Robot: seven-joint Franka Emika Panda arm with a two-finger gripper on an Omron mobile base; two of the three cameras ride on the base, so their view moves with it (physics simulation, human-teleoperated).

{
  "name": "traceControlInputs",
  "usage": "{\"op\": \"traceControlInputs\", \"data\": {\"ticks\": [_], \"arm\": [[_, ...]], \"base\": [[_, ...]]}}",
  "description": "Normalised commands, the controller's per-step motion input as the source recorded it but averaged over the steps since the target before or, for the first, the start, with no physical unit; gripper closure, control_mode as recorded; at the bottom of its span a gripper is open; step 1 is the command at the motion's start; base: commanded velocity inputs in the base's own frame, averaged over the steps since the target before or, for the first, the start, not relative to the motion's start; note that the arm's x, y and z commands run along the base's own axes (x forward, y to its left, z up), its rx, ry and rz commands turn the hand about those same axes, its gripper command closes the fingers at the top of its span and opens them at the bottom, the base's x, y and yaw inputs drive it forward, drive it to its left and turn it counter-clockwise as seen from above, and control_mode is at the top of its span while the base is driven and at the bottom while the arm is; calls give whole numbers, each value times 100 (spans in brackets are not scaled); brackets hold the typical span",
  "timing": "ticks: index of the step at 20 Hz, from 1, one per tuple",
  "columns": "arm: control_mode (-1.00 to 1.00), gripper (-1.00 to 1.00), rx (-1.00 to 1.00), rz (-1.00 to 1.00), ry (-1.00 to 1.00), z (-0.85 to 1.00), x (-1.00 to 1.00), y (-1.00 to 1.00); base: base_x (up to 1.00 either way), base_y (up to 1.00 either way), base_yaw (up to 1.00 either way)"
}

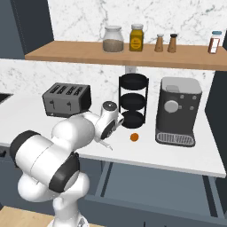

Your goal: Pick the tongs from the drawer and place it on the counter.

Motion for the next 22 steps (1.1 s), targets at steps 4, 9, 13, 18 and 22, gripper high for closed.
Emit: {"op": "traceControlInputs", "data": {"ticks": [4, 9, 13, 18, 22], "arm": [[-100, -100, 0, 0, -9, 76, -28, 0], [-100, -100, 1, 0, -10, 24, -55, -25], [-100, -100, 10, -3, -21, 22, -86, -68], [-100, -100, 15, -1, -17, 25, -46, -67], [-100, -100, 10, 0, -1, 0, -9, -35]], "base": [[0, 0, 0], [0, 0, 0], [0, 0, 0], [0, 0, 0], [0, 0, 0]]}}
